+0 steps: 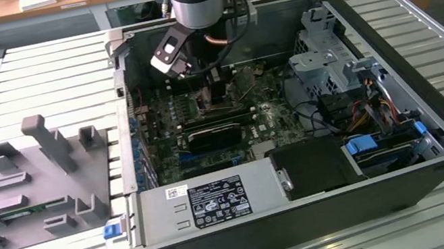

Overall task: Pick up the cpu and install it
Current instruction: 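Place the cpu into insertion slot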

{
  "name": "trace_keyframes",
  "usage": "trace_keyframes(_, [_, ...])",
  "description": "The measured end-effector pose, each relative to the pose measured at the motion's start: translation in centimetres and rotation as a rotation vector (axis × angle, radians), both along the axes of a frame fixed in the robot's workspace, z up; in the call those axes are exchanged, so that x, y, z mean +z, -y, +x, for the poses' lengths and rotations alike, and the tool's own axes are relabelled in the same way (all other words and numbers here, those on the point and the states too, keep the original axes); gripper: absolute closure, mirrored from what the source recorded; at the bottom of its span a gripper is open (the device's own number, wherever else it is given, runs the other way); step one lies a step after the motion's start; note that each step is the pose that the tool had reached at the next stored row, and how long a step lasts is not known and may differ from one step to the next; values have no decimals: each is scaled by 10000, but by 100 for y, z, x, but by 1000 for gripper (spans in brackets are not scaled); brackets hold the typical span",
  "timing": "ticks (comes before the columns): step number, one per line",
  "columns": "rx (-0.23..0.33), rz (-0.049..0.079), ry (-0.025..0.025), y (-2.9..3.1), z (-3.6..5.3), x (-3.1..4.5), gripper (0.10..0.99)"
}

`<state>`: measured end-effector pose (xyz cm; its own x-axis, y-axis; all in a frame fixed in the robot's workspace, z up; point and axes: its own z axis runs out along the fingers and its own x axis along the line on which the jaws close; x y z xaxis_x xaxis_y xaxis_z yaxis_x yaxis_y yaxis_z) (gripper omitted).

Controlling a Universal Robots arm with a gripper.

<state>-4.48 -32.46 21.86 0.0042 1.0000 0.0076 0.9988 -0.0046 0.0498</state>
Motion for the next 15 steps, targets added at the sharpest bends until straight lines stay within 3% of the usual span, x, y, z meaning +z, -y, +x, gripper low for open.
trace_keyframes(15, [-1,-1,0,-7,0,-48,545])
